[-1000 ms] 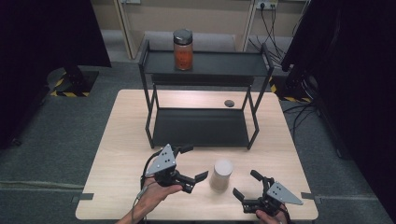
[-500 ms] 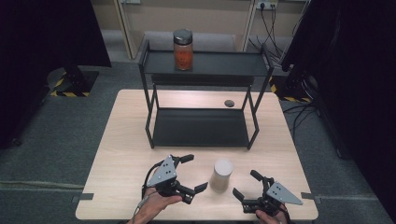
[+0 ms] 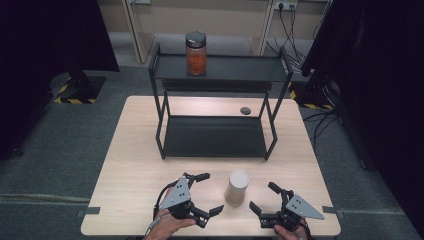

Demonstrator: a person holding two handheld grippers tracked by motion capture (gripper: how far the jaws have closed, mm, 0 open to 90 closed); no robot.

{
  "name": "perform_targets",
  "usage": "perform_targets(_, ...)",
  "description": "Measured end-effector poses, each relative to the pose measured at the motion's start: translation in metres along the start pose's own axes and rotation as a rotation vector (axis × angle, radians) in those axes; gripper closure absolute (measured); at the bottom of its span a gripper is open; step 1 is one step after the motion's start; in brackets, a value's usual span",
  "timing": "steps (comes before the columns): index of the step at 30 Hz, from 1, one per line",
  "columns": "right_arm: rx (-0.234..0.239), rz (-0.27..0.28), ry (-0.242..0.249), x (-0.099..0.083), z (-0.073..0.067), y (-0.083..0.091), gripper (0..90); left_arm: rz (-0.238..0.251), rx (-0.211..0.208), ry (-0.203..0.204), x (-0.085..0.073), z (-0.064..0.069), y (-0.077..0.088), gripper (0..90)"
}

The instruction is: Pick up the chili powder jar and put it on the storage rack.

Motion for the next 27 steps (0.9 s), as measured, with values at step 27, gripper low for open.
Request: perform_targets(27, -0.011, 0.017, -0.016, -0.001, 0.002, 0.005, 0.5, -0.007, 0.014, -0.021, -0.040, 0.007, 0.002, 0.1)
Point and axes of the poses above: each handheld gripper's, and its own axes: y roughly backward along the jaws, x roughly out of its top, z roughly to its right, the point moved 3 cm from there along -y, roughly forward along the jaws, and after that the axes turned 11 degrees about -x, right-handed, at the moved point
